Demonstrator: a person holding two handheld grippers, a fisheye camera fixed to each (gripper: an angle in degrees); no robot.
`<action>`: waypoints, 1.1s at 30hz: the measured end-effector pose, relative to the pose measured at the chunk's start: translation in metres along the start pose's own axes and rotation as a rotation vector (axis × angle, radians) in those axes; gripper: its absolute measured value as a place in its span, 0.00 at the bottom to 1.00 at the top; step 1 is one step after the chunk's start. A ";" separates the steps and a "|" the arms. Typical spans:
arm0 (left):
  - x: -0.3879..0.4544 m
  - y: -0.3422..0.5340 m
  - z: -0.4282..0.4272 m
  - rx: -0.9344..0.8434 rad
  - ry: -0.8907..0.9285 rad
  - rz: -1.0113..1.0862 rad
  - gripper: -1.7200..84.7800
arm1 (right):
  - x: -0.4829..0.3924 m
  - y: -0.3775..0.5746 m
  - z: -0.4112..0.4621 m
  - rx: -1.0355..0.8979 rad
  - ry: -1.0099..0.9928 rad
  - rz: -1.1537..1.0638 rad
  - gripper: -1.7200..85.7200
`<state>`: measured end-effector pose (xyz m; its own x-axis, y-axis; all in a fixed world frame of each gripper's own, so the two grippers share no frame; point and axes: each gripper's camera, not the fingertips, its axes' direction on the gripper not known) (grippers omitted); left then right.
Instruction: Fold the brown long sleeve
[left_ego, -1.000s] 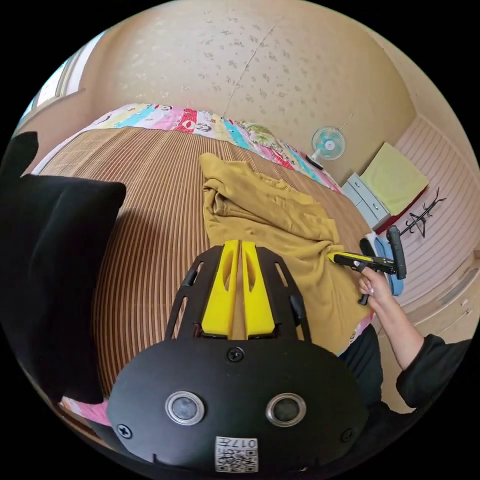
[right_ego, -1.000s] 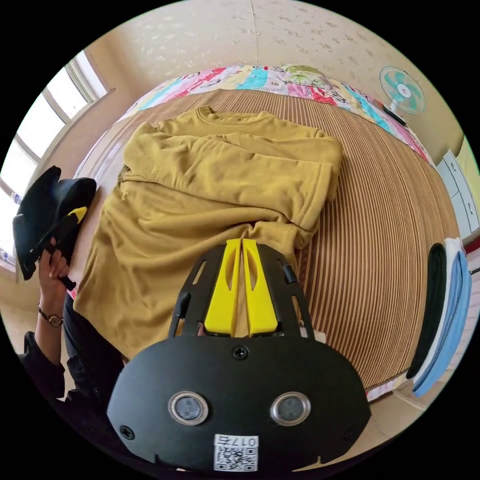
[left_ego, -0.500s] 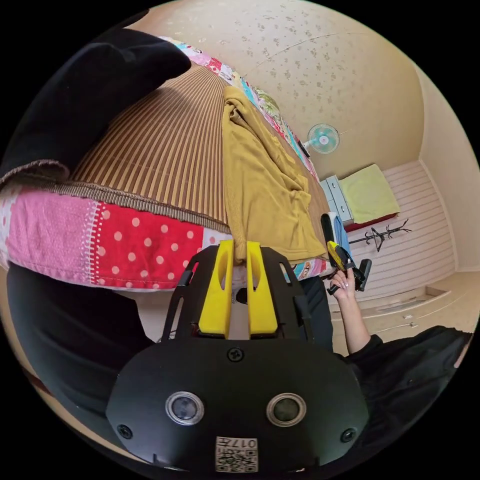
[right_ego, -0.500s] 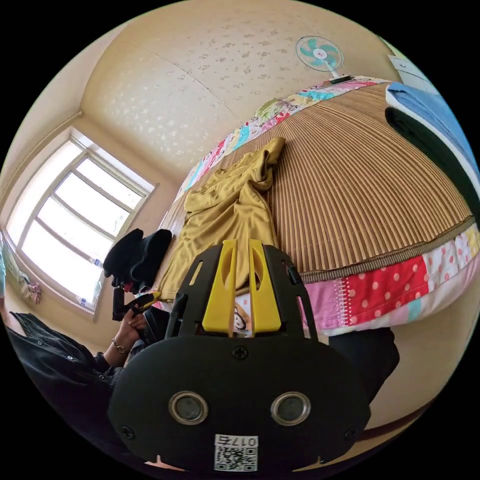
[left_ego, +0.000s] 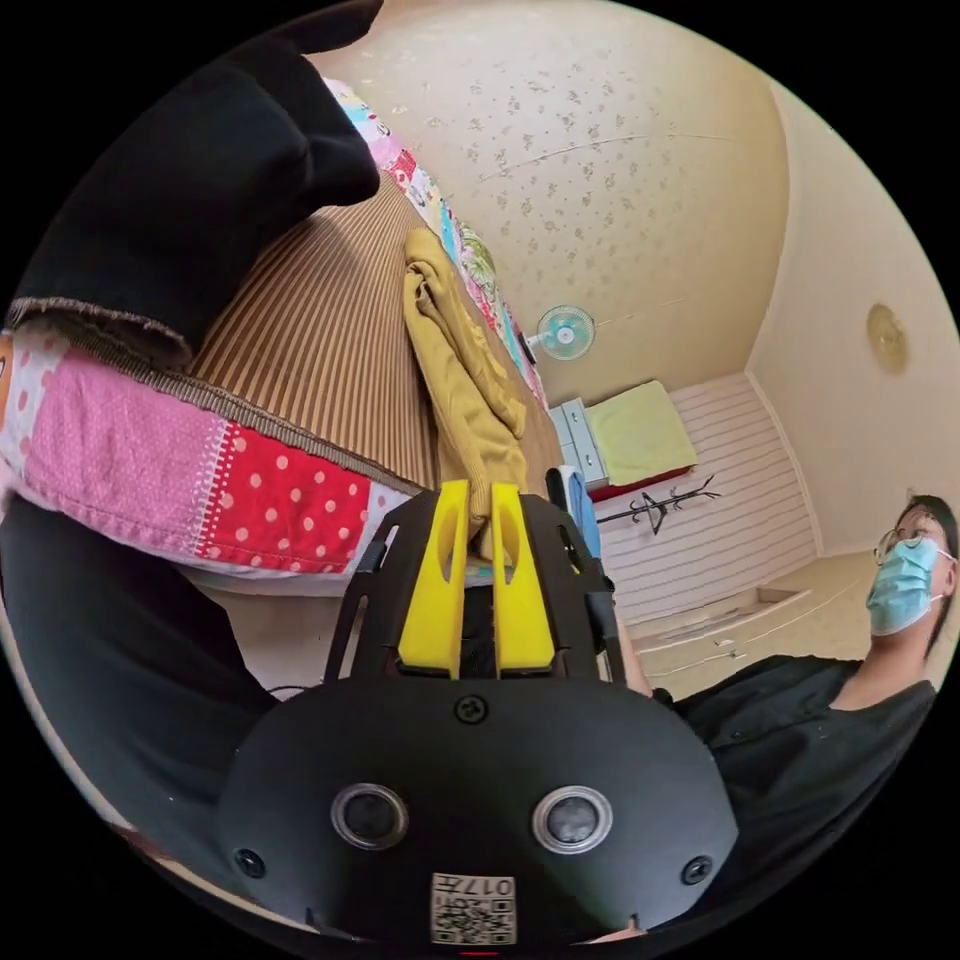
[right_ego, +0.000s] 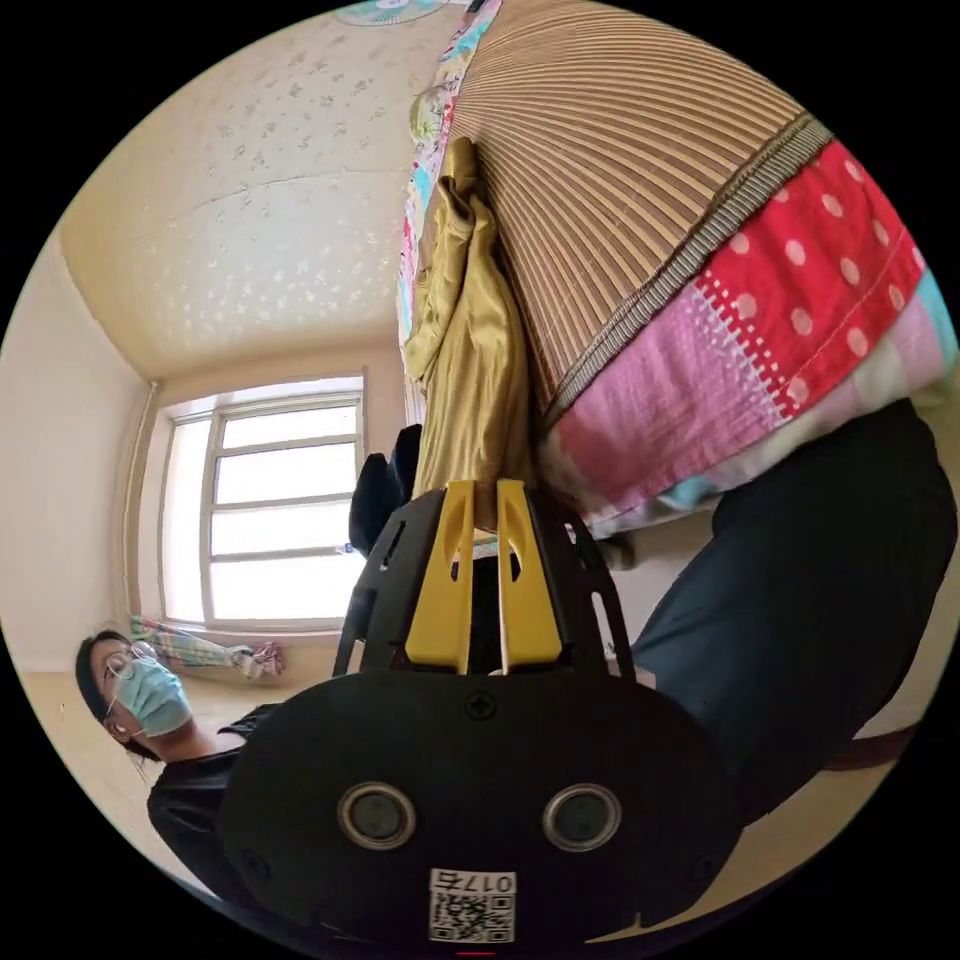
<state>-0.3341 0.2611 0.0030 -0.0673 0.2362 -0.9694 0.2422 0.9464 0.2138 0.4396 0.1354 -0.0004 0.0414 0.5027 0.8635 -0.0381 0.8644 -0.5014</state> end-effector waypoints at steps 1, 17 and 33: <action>0.002 -0.005 -0.007 -0.016 0.116 0.007 0.07 | -0.005 0.006 -0.016 0.028 -0.138 -0.028 0.06; 0.022 -0.065 -0.015 0.136 0.209 0.035 0.07 | -0.107 -0.023 -0.051 0.238 -0.075 -0.254 0.05; -0.014 -0.075 0.046 0.121 -0.312 -0.064 0.19 | -0.123 -0.096 0.141 0.252 0.525 -0.406 0.12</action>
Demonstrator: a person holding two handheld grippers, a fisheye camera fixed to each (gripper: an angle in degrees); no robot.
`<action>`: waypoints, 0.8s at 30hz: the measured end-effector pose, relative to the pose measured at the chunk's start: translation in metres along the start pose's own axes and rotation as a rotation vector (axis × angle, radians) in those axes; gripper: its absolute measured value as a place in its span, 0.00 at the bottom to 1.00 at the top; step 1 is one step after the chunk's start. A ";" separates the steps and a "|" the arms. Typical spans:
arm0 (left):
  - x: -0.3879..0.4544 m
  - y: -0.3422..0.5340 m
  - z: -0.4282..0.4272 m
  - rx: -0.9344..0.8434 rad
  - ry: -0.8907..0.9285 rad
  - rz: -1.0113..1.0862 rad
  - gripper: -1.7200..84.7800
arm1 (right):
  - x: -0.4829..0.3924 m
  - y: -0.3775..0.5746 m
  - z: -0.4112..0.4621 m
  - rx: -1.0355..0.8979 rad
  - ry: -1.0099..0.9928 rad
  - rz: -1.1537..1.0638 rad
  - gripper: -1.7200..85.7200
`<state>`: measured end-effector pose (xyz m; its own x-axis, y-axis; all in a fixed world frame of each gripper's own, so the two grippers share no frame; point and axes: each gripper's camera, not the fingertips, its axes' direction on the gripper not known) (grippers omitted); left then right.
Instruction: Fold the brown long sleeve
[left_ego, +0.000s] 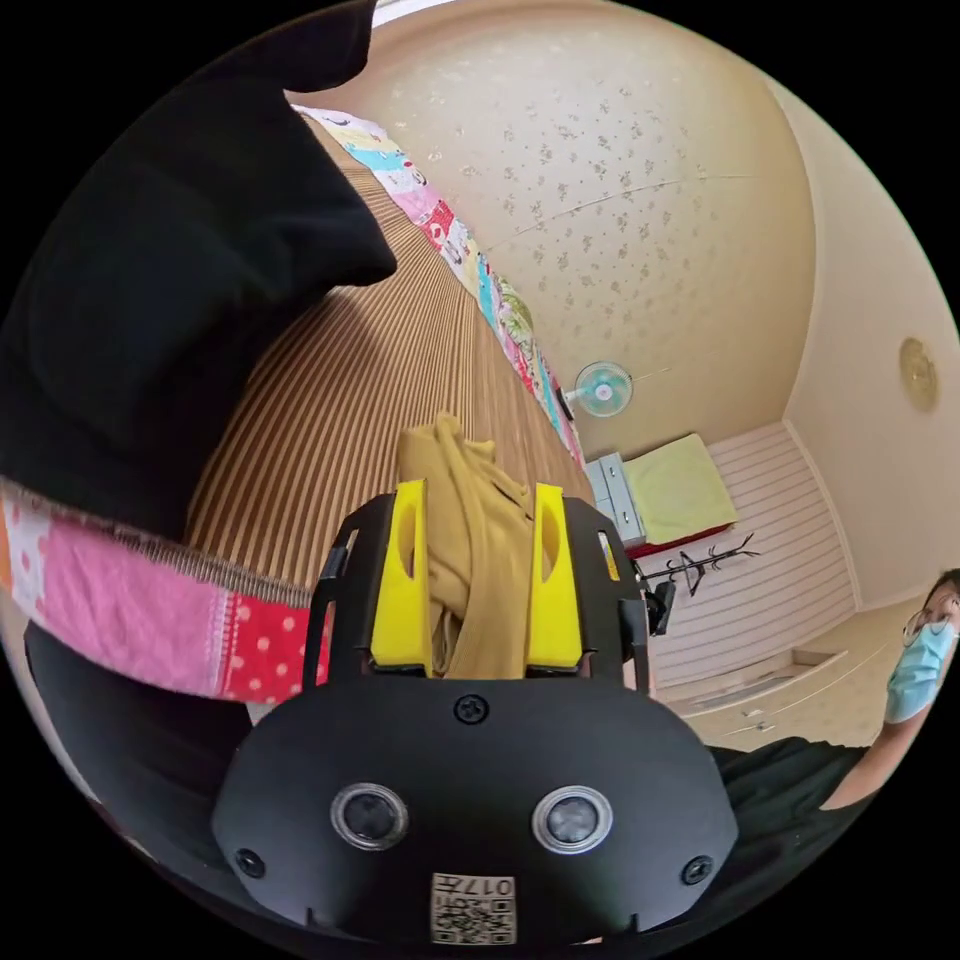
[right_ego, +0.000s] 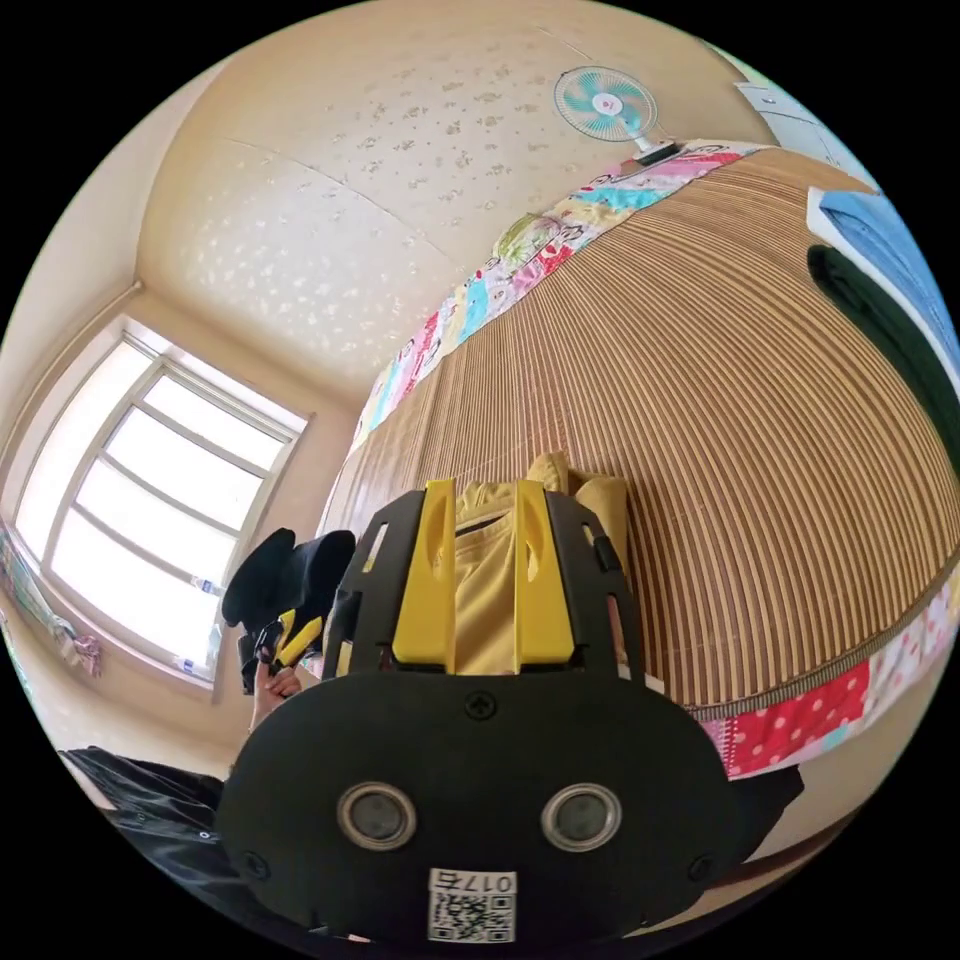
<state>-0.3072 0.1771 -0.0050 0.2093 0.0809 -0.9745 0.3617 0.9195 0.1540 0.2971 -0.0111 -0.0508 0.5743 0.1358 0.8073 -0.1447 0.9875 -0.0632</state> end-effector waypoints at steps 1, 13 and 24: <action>0.000 0.021 0.001 -0.027 -0.041 0.000 0.20 | -0.012 0.009 0.006 -0.030 0.014 -0.031 0.12; 0.008 0.097 0.065 -0.168 0.046 -0.010 0.09 | -0.237 0.065 0.218 -0.704 -0.198 -0.392 0.19; 0.159 0.129 0.094 -0.123 -0.316 0.463 0.08 | -0.366 0.142 0.337 -1.058 0.384 -0.912 0.20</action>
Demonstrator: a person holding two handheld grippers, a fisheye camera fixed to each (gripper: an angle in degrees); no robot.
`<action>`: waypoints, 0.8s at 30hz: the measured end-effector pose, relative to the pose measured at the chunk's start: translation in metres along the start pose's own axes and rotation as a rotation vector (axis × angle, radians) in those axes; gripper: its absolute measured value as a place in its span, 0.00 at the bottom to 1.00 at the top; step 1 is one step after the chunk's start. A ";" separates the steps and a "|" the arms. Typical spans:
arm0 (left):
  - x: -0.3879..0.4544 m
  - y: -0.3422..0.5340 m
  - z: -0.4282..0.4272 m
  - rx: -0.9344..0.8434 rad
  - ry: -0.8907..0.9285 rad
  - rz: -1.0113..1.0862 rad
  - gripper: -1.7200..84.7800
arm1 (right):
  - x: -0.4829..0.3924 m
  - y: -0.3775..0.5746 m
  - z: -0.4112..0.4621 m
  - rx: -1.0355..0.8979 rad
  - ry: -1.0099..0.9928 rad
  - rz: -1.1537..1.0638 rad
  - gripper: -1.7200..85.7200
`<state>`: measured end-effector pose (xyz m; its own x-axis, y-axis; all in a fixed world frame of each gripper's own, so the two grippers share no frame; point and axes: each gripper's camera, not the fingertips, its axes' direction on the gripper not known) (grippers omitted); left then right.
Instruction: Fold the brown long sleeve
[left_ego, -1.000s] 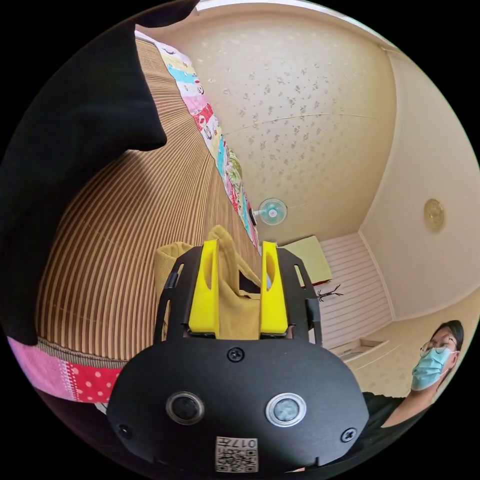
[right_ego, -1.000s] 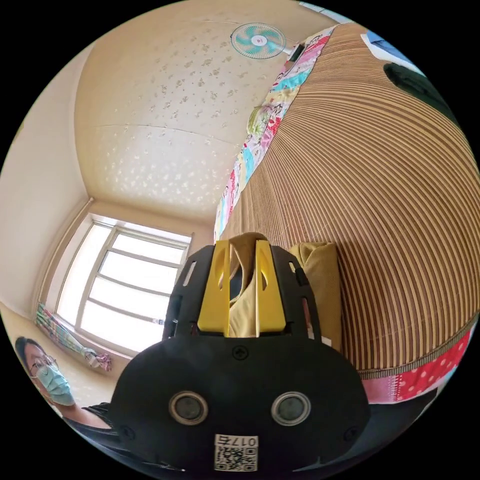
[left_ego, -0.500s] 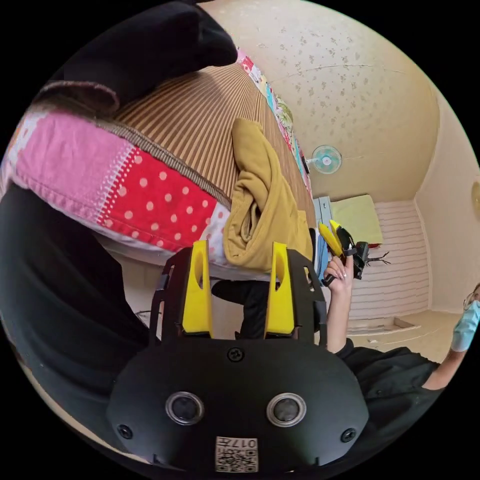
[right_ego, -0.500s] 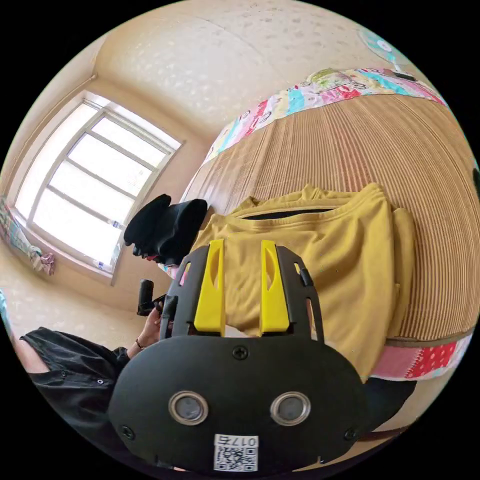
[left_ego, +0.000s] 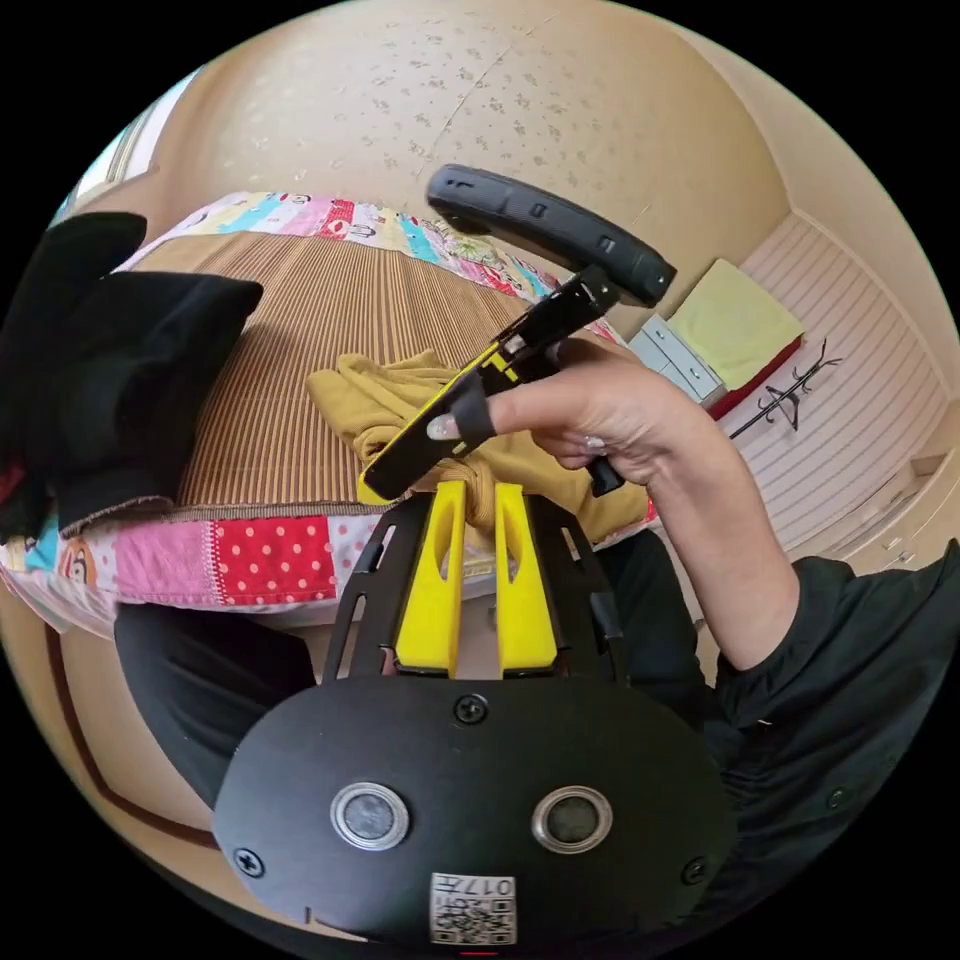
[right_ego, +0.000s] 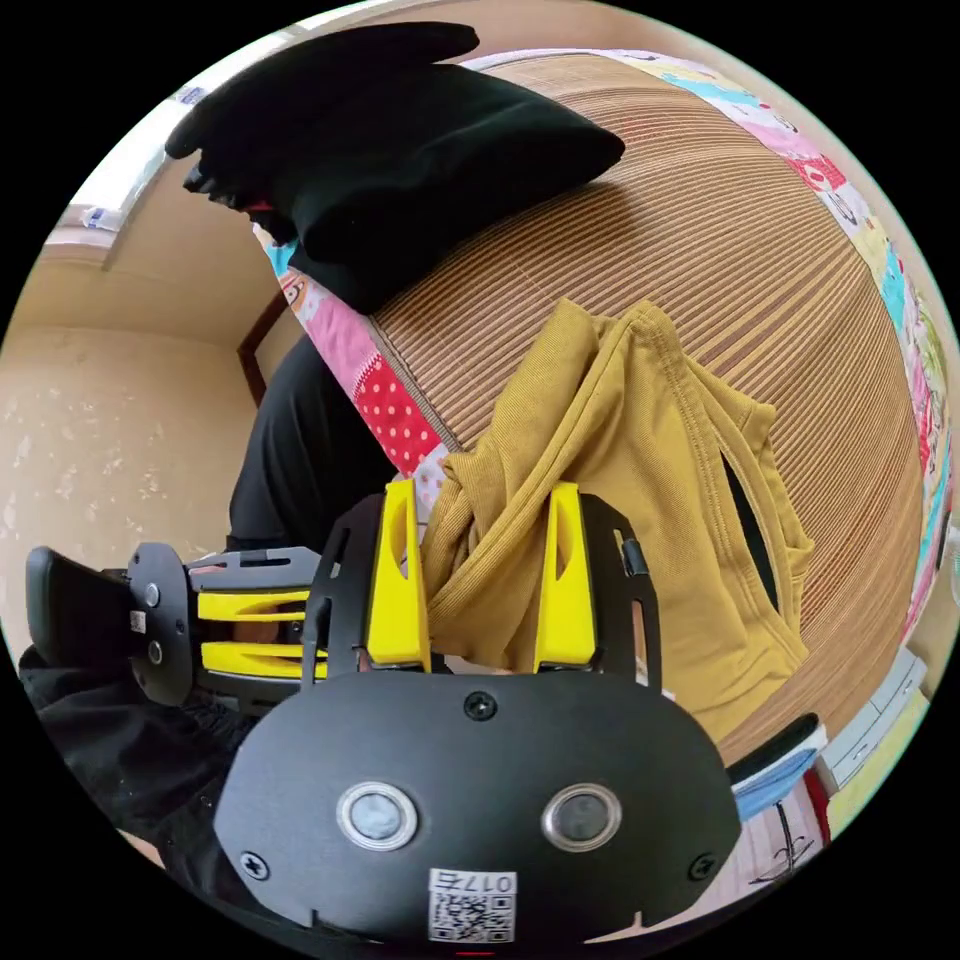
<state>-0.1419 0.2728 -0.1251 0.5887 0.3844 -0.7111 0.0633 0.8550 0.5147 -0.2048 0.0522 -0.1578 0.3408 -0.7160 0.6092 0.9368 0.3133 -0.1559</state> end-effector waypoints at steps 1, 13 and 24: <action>0.006 0.000 0.003 0.003 0.001 0.002 0.08 | 0.001 0.007 -0.002 0.011 0.023 -0.021 0.18; -0.012 0.014 0.048 -0.019 0.335 -0.081 0.18 | 0.230 0.384 -0.011 1.026 -0.585 0.301 0.11; 0.039 -0.067 0.175 -0.188 0.482 -0.121 0.21 | 0.299 0.578 0.102 1.181 -0.596 0.906 0.20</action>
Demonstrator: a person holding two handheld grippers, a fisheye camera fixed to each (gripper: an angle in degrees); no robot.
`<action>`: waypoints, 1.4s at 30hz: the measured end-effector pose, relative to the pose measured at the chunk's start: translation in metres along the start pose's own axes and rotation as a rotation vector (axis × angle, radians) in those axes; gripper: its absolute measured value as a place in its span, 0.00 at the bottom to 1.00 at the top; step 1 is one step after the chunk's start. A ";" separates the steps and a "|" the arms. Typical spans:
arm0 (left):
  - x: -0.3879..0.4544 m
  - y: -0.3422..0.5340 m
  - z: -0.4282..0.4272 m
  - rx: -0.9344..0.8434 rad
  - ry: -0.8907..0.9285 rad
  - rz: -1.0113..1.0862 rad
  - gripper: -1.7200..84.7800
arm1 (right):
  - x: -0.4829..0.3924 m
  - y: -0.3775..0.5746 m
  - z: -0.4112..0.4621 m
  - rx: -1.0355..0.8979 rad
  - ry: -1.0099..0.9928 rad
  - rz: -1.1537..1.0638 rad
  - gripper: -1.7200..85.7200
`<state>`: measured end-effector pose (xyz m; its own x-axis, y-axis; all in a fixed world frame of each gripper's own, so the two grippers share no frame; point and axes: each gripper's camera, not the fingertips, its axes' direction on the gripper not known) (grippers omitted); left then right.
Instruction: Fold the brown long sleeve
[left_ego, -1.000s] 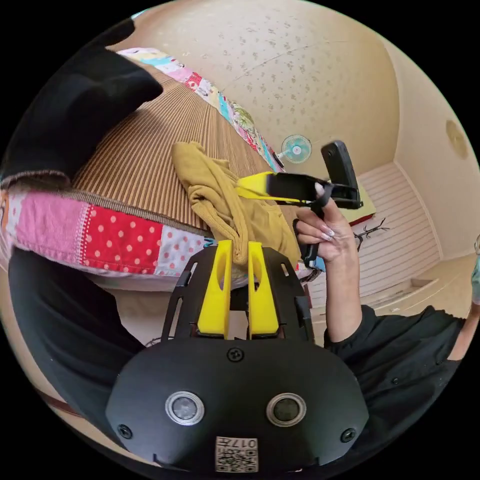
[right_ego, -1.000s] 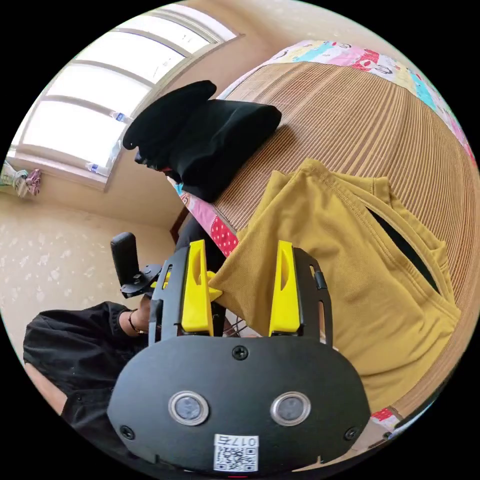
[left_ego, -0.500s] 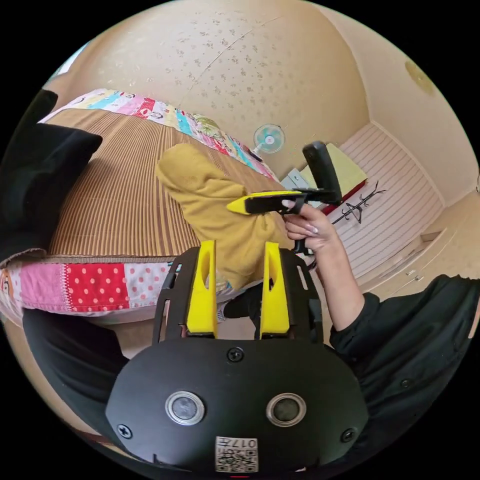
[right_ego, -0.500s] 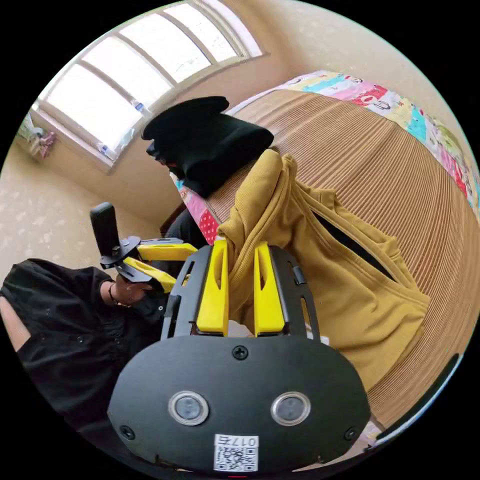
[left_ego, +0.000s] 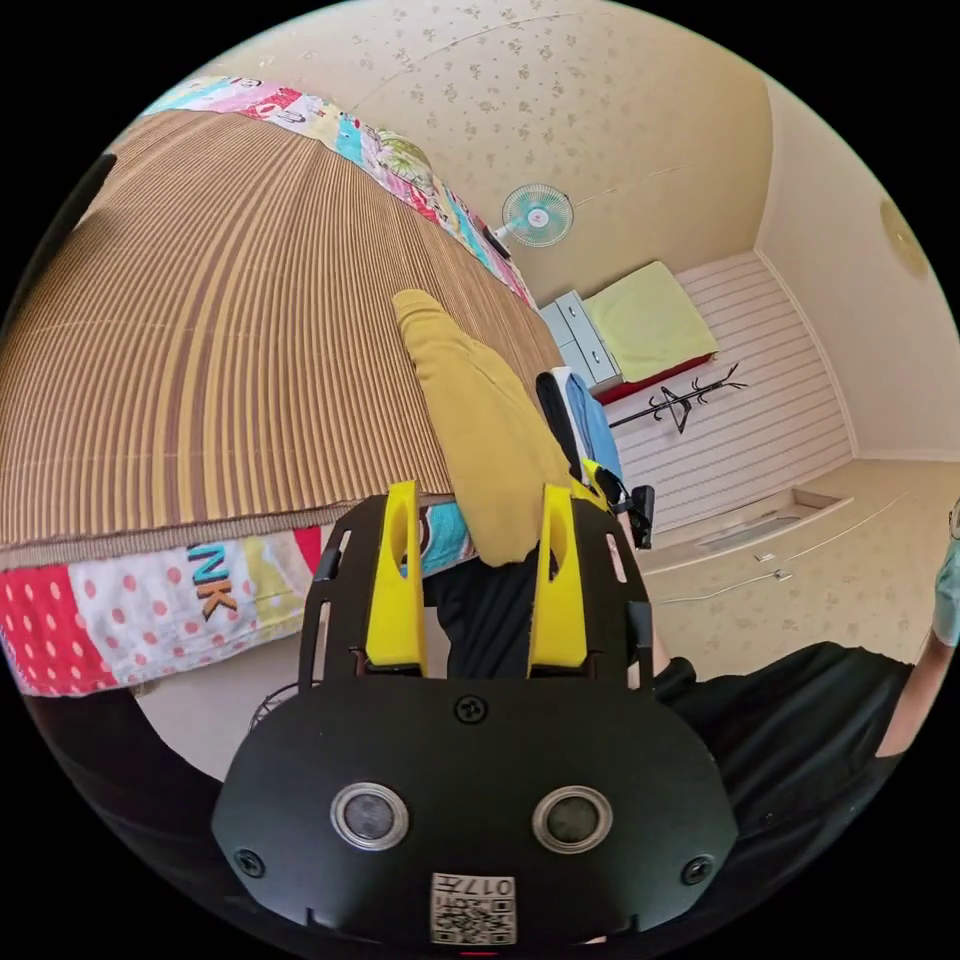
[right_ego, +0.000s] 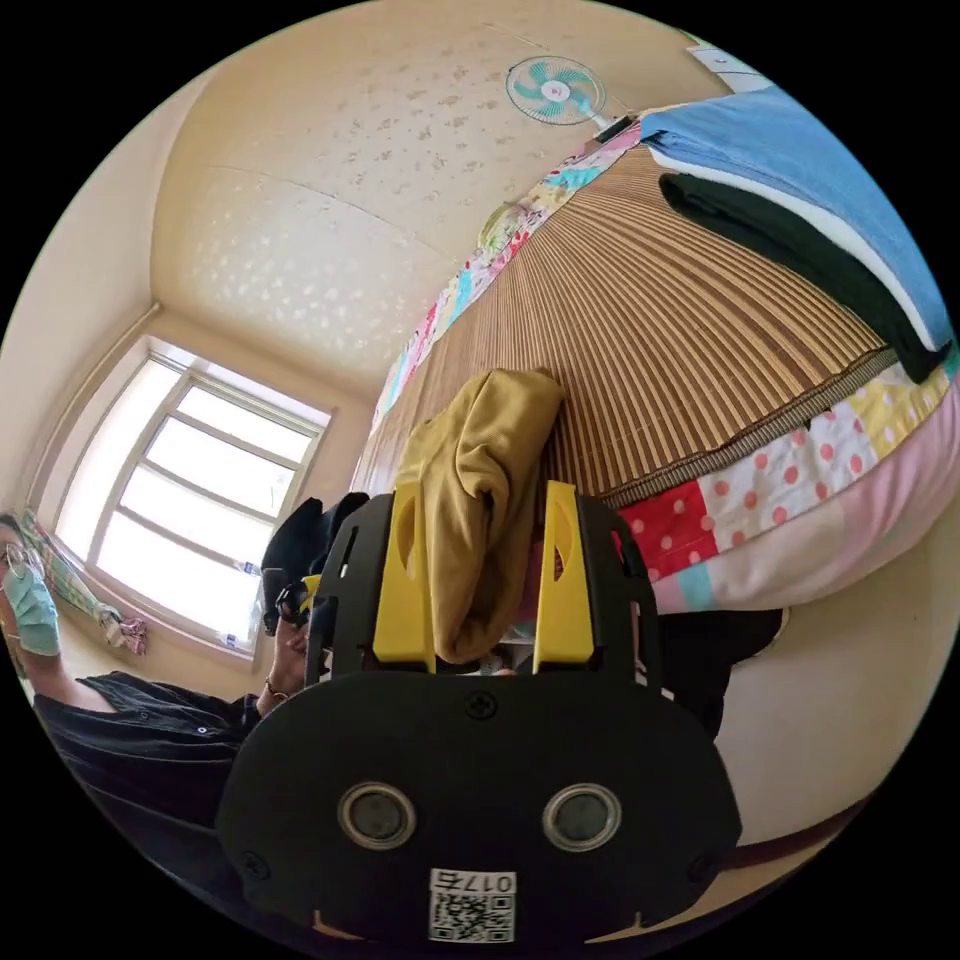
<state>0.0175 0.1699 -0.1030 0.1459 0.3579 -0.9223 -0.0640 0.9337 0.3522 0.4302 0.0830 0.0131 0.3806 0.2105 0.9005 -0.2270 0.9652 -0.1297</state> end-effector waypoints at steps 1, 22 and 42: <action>0.001 -0.018 0.016 -0.019 -0.003 -0.010 0.22 | 0.006 -0.006 0.001 0.000 -0.038 0.011 0.21; 0.008 -0.043 -0.158 0.053 -0.338 -0.004 0.15 | -0.179 0.037 0.265 -0.555 -0.253 -0.331 0.17; -0.083 0.047 -0.364 0.513 -0.845 -0.298 0.11 | -0.242 0.147 0.359 -0.536 -0.243 -0.458 0.06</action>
<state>-0.3574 0.1809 -0.0676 0.7458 -0.1852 -0.6399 0.4883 0.8055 0.3359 -0.0174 0.1182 -0.0751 0.1089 -0.2113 0.9713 0.3983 0.9045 0.1521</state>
